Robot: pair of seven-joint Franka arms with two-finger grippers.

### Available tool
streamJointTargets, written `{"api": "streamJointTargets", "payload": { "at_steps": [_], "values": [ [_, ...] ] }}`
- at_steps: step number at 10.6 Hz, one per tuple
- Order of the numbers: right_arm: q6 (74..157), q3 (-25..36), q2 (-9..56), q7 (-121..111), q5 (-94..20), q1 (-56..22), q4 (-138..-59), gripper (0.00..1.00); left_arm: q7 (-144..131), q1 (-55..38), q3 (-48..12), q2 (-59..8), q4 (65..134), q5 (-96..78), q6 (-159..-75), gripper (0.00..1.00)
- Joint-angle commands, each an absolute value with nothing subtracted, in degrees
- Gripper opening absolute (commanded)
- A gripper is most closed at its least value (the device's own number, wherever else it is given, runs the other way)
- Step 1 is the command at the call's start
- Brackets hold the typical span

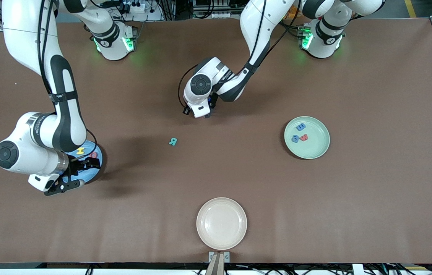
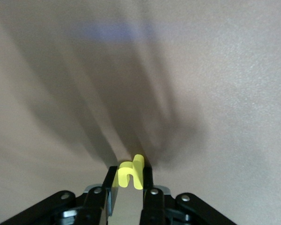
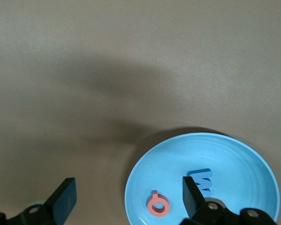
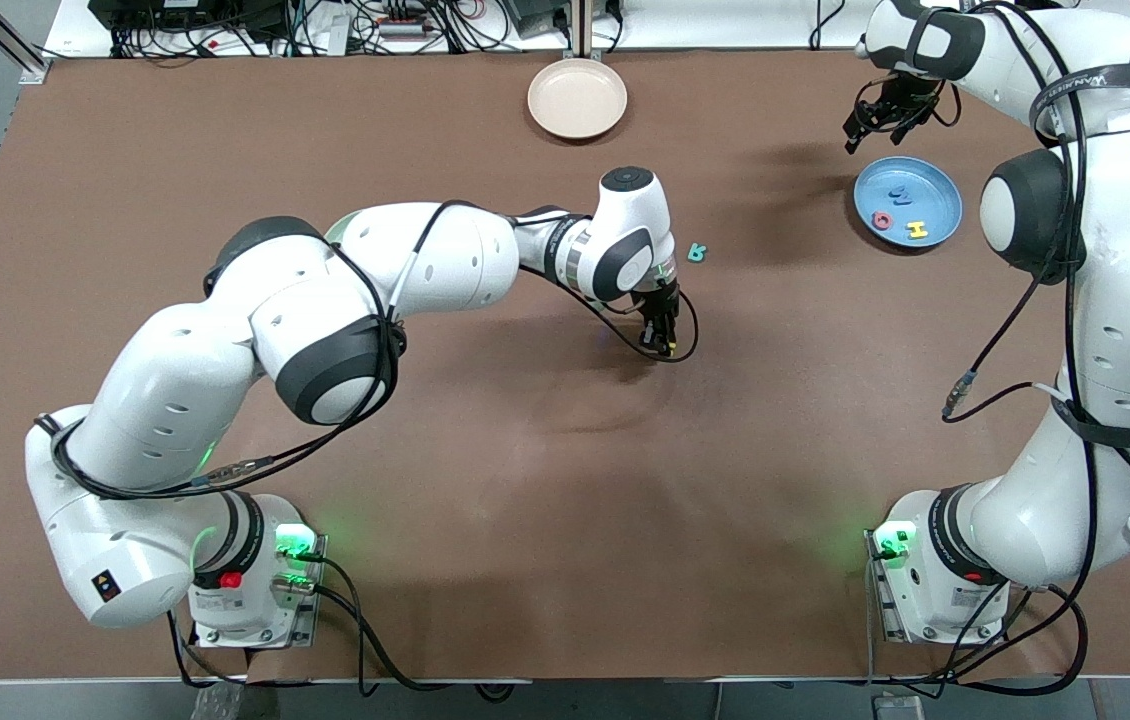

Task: Sort uppercase to blue plate, lowercase to green plate
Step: 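Lift the yellow h with the left gripper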

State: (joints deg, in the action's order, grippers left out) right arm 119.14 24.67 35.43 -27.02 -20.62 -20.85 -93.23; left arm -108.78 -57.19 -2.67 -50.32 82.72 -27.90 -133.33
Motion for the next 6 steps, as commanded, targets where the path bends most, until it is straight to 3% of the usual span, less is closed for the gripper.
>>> {"api": "streamJointTargets", "payload": {
  "at_steps": [1, 6],
  "values": [
    [119.00, 24.52, 34.45, -26.28, -19.86, -21.01, -93.43, 1.00, -107.49, -57.66, -2.46, -50.80, 83.41, -29.18, -132.63, 0.22],
    [119.00, 24.61, 34.45, -26.28, -19.86, -21.09, -93.43, 1.00, -106.70, -57.39, -2.46, -50.45, 83.41, -29.27, -132.63, 0.17]
  ]
}}
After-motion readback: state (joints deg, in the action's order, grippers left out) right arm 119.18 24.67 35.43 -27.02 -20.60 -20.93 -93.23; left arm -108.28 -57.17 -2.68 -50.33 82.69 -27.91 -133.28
